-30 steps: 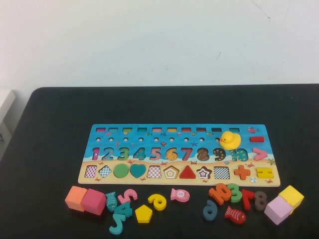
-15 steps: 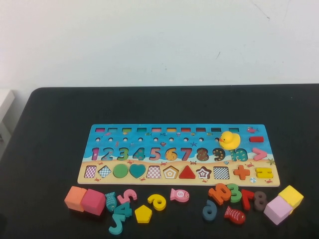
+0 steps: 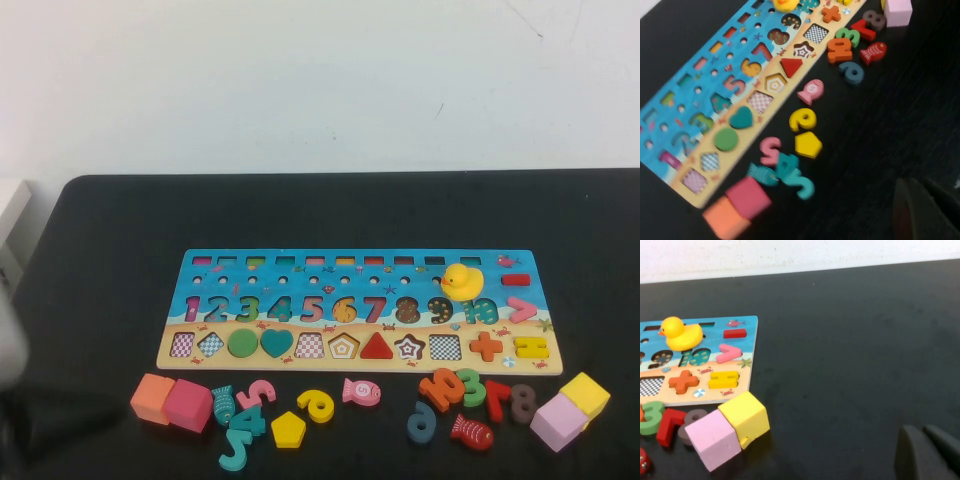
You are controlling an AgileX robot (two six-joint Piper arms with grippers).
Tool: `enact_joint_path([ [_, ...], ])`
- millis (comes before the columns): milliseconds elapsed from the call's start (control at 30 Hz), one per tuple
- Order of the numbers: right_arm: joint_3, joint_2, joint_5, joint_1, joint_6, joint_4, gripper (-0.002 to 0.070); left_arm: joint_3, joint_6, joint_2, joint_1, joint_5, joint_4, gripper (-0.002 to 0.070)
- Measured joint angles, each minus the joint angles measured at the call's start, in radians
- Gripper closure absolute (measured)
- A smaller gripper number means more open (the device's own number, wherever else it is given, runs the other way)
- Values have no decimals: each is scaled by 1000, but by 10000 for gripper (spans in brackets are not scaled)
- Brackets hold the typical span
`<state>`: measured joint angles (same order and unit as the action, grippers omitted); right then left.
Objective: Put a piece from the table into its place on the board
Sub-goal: Pick up the "Pentagon"
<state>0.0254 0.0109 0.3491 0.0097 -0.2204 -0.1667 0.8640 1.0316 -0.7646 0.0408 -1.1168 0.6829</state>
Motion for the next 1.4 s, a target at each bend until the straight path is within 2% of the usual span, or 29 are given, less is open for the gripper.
enact_joint_path([
  [133, 0, 0, 0, 0, 0, 0, 657, 107, 60, -155, 50, 0, -29, 676],
  [233, 0, 0, 0, 0, 0, 0, 657, 174, 67, -266, 129, 2, -98, 672],
  [300, 0, 0, 0, 0, 0, 0, 657, 213, 55, -342, 198, 9, -176, 645],
  [433, 0, 0, 0, 0, 0, 0, 657, 257, -29, -482, 341, 29, -366, 502],
  [567, 0, 0, 0, 0, 0, 0, 657, 278, -63, -613, 470, 75, -527, 291],
  [633, 0, 0, 0, 0, 0, 0, 657, 278, -68, -672, 522, 111, -570, 219],
  [700, 0, 0, 0, 0, 0, 0, 657, 278, -73, -729, 560, 155, -596, 189],
  [900, 0, 0, 0, 0, 0, 0, 657, 281, -75, -881, 605, 243, -601, 169],
  [1400, 0, 0, 0, 0, 0, 0, 657, 283, -91, -1087, 605, 402, -623, 166],
])
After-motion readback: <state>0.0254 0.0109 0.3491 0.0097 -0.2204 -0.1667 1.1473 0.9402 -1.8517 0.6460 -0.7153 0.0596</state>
